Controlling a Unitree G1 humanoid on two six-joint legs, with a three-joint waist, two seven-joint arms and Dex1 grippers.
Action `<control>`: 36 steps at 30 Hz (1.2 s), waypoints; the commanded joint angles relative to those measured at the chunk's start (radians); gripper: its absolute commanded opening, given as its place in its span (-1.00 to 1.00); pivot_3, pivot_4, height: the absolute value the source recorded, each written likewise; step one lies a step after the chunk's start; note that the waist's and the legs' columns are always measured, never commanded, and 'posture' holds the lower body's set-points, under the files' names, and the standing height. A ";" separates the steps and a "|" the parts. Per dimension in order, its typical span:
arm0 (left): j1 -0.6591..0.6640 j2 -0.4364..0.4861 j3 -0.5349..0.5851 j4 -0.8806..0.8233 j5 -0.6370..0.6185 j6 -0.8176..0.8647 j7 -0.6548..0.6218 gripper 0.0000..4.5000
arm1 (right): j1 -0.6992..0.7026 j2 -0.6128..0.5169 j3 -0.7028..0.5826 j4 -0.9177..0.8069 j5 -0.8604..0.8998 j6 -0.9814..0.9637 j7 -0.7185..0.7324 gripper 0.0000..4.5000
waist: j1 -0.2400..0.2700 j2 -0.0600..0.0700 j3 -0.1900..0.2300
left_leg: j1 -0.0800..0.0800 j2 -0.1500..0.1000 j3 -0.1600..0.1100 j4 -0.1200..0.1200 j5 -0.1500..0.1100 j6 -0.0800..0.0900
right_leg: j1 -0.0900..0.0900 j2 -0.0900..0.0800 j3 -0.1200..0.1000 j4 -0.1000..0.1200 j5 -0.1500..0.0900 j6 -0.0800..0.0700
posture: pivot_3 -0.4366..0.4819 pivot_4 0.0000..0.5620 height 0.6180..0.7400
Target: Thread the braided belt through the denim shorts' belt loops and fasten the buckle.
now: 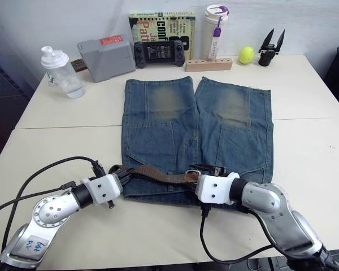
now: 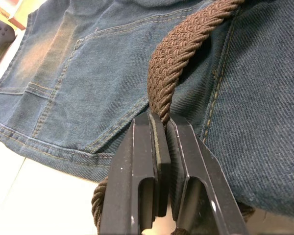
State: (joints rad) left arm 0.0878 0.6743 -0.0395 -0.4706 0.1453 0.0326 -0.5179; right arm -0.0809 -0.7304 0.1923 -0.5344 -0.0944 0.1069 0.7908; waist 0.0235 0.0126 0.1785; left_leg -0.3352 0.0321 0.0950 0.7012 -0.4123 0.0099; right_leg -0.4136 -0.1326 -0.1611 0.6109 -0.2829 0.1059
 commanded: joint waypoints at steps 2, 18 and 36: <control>0.003 -0.009 0.023 -0.042 -0.014 -0.004 -0.009 -1.00 | -0.002 0.015 0.006 -0.014 -0.016 -0.026 -0.016 0.22 | 0.000 0.000 0.000 | 0.000 0.000 0.000 0.000 0.000 0.000 | 0.000 0.000 0.000 0.000 0.000 0.000 | -0.05 -0.47 0.85; 0.038 -0.022 0.066 -0.081 -0.044 -0.019 -0.022 -0.82 | -0.029 0.022 0.013 -0.020 -0.014 -0.049 0.004 -1.00 | -0.001 0.000 0.000 | 0.000 0.000 0.000 0.000 0.000 0.000 | 0.000 0.000 0.000 0.000 0.000 0.000 | -0.05 -0.47 0.85; 0.175 -0.045 0.266 -0.300 -0.504 0.234 -0.111 0.66 | -0.125 0.057 0.057 0.097 -0.171 -0.223 -0.079 -1.00 | -0.002 -0.001 -0.001 | 0.000 0.000 -0.002 0.001 0.000 0.000 | 0.001 0.000 0.000 0.000 0.000 0.000 | -0.05 -0.47 0.85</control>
State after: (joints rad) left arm 0.2550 0.6387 0.1987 -0.7010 -0.2400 0.1731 -0.6490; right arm -0.2017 -0.6862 0.2499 -0.4247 -0.2457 -0.0909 0.7338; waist 0.0219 0.0111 0.1777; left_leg -0.3351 0.0326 0.0926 0.7027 -0.4124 0.0100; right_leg -0.4128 -0.1331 -0.1607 0.6111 -0.2830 0.1057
